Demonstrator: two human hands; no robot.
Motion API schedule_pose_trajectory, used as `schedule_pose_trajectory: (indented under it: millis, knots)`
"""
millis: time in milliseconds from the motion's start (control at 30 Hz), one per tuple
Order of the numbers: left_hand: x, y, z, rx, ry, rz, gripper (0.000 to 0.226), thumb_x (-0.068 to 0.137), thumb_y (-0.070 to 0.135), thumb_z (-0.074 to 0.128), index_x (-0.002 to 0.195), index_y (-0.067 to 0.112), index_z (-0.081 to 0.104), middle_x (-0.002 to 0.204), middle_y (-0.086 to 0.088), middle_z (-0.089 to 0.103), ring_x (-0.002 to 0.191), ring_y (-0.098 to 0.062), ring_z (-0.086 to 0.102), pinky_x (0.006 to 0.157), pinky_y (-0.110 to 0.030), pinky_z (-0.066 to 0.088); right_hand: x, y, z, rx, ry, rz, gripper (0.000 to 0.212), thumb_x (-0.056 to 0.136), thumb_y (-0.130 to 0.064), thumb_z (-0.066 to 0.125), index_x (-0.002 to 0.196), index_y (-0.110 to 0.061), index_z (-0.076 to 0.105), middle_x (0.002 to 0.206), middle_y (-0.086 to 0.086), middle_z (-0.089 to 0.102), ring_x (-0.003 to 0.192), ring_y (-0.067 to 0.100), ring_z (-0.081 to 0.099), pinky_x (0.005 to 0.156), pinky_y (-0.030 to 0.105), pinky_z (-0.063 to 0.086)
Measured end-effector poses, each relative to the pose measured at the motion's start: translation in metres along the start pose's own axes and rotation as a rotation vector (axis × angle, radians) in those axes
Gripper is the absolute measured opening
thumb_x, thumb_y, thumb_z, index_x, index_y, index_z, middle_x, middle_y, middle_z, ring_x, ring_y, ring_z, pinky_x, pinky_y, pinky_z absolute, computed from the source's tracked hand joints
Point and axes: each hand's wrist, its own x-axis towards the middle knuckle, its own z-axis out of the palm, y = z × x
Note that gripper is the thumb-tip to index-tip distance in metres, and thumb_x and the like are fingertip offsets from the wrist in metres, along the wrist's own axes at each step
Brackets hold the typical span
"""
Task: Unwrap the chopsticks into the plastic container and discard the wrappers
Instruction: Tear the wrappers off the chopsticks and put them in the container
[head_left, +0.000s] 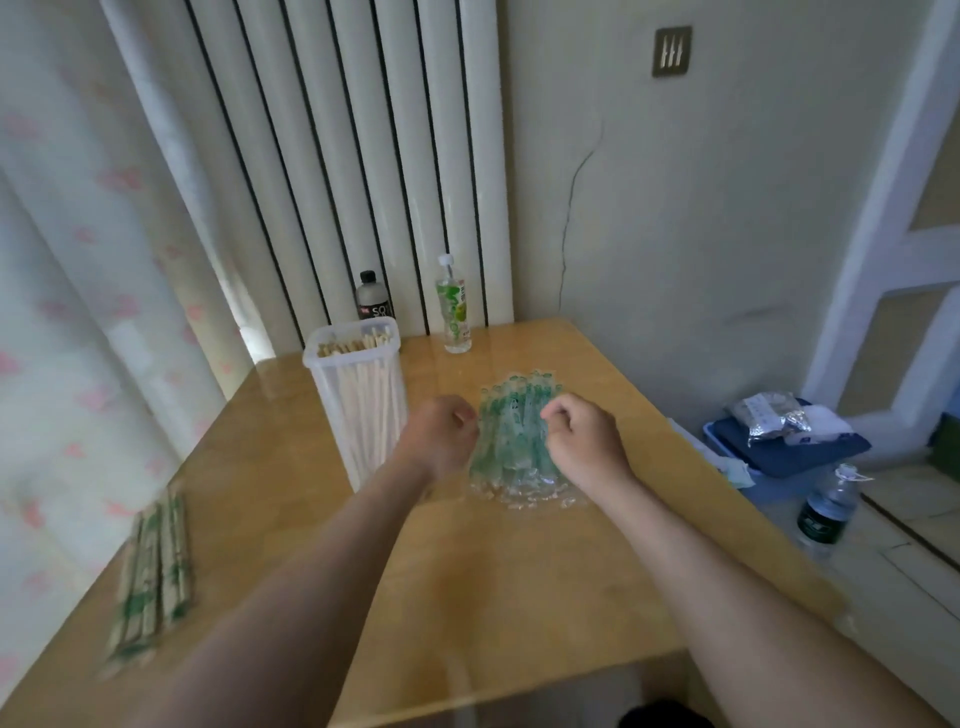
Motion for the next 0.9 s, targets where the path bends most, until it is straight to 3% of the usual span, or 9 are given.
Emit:
schedule_pose_trajectory:
  millis: [100,267,467,567,667,800,900]
  knots:
    - [-0.025,-0.022,-0.025,0.045,0.008,0.022,0.023,0.093,0.015,0.054,0.103,0.01,0.074,0.103,-0.003,0.071,0.098,-0.02,0.062,0.086,-0.028,0.048,-0.023,-0.039,0.026,0.006,-0.082,-0.112,0.023,0.099,-0.012,0.047,0.092,-0.018,0.067,0.071,-0.003,0.064,0.058,0.014,0.056,0.056,0.03,0.042]
    - [-0.071,-0.095,-0.065,0.23,-0.061,-0.063,0.02,0.092,0.017,0.054,0.1,0.011,0.071,0.103,-0.007,0.071,0.097,-0.029,0.065,0.081,-0.031,0.05,-0.061,-0.072,0.092,0.004,-0.293,-0.202,0.02,0.096,-0.015,0.051,0.083,-0.019,0.065,0.067,-0.003,0.063,0.061,0.015,0.059,0.057,0.031,0.043]
    - [-0.14,-0.19,-0.118,0.417,0.188,-0.309,0.026,0.091,0.019,0.054,0.111,0.014,0.069,0.112,-0.008,0.062,0.103,-0.032,0.06,0.083,-0.038,0.05,-0.094,-0.114,0.175,-0.003,-0.483,-0.204,0.019,0.095,-0.017,0.054,0.085,-0.017,0.069,0.075,-0.006,0.065,0.073,0.011,0.062,0.067,0.029,0.048]
    - [-0.165,-0.22,-0.132,0.416,0.252,-0.413,0.032,0.093,0.026,0.053,0.122,0.02,0.065,0.127,-0.003,0.057,0.114,-0.029,0.056,0.091,-0.039,0.048,-0.105,-0.13,0.21,-0.041,-0.57,-0.197,0.02,0.097,-0.019,0.052,0.088,-0.017,0.07,0.078,-0.005,0.064,0.072,0.012,0.06,0.062,0.027,0.044]
    - [-0.179,-0.24,-0.133,0.377,0.221,-0.443,0.038,0.096,0.028,0.046,0.13,0.021,0.061,0.139,-0.003,0.052,0.123,-0.028,0.052,0.101,-0.041,0.045,-0.114,-0.145,0.237,-0.074,-0.628,-0.198,0.02,0.099,-0.019,0.052,0.094,-0.018,0.071,0.09,-0.004,0.067,0.084,0.014,0.062,0.069,0.026,0.047]
    - [-0.184,-0.253,-0.123,0.35,0.21,-0.436,0.037,0.098,0.031,0.044,0.13,0.025,0.06,0.137,-0.002,0.054,0.119,-0.027,0.052,0.099,-0.039,0.042,-0.116,-0.164,0.265,-0.066,-0.653,-0.189,0.016,0.098,-0.018,0.055,0.088,-0.022,0.068,0.089,-0.005,0.065,0.086,0.017,0.062,0.07,0.025,0.043]
    - [-0.183,-0.258,-0.12,0.358,0.21,-0.436,0.034,0.097,0.034,0.043,0.126,0.028,0.061,0.133,0.0,0.053,0.119,-0.025,0.05,0.098,-0.038,0.039,-0.116,-0.17,0.284,-0.024,-0.661,-0.123,0.012,0.092,-0.021,0.06,0.082,-0.025,0.066,0.084,-0.005,0.065,0.082,0.023,0.066,0.069,0.028,0.049]
